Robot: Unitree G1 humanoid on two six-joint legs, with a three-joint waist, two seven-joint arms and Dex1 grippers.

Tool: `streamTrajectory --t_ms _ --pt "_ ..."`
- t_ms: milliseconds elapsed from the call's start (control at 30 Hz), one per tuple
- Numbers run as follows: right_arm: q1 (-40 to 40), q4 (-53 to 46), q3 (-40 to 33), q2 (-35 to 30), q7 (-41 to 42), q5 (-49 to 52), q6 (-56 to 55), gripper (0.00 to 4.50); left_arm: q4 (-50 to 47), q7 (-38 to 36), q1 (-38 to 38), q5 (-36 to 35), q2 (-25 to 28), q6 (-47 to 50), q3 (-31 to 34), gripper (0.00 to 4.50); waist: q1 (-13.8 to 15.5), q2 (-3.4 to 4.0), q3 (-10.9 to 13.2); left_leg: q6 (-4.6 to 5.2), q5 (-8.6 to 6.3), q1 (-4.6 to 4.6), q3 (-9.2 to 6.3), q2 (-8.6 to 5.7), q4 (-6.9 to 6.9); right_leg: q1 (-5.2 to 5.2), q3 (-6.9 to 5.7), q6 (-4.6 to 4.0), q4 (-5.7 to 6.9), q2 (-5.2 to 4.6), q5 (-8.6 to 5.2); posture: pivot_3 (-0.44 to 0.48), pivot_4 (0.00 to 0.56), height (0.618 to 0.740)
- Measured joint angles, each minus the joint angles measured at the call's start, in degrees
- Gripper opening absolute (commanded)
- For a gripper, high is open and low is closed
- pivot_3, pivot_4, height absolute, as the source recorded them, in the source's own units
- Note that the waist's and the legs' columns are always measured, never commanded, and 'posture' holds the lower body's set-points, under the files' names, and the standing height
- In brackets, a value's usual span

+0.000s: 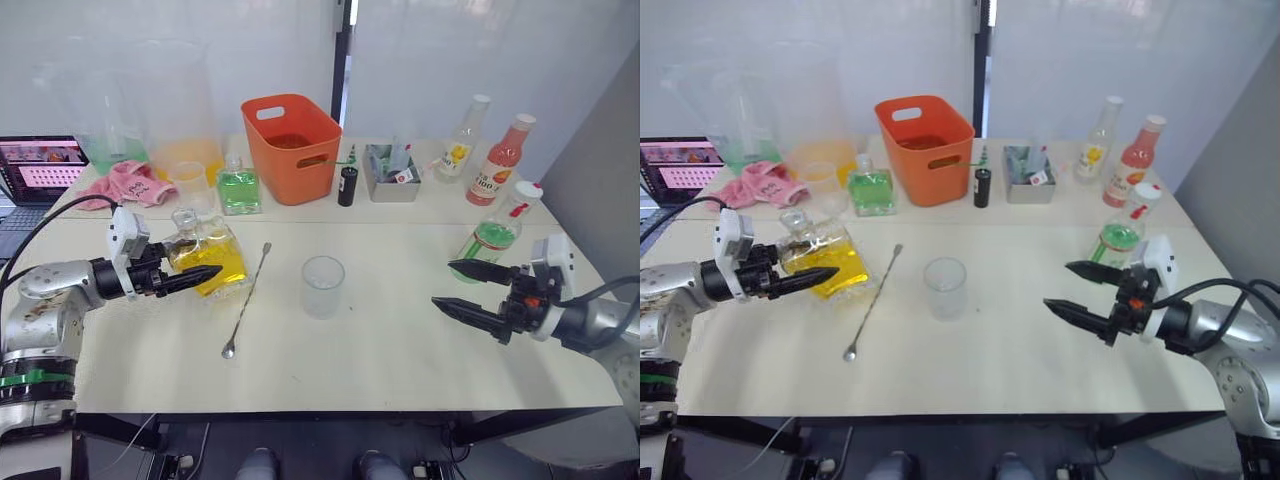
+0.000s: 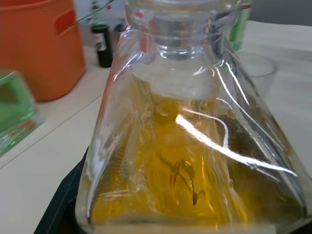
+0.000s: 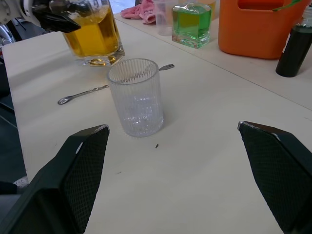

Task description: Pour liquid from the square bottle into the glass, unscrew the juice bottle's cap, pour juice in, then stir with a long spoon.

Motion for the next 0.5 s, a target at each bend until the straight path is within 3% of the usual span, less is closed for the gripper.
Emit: streamTrajectory --t_ms 267,500 --pt "-5.0 3.1 2.8 -0.3 2.6 -1.1 0.0 4.5 -17.3 -1.4 5.7 -3.6 -4.1 6.3 -8.6 2.81 0.0 0.01 0.0 0.0 0.0 0.0 0.0 0.01 0.04 0.02 0.02 0.0 0.0 0.03 0.0 0.0 0.15 0.739" --pt "-5.8 3.7 3.2 -0.4 3.2 -1.6 0.3 4.5 -18.3 -0.2 7.5 0.5 -8.3 3.2 -15.4 2.81 0.1 0.02 0.0 0.01 0.0 0.03 0.0 0.01 0.1 0.02 0.03 -0.02 0.05 0.05 0.02 0.0 0.15 0.739"
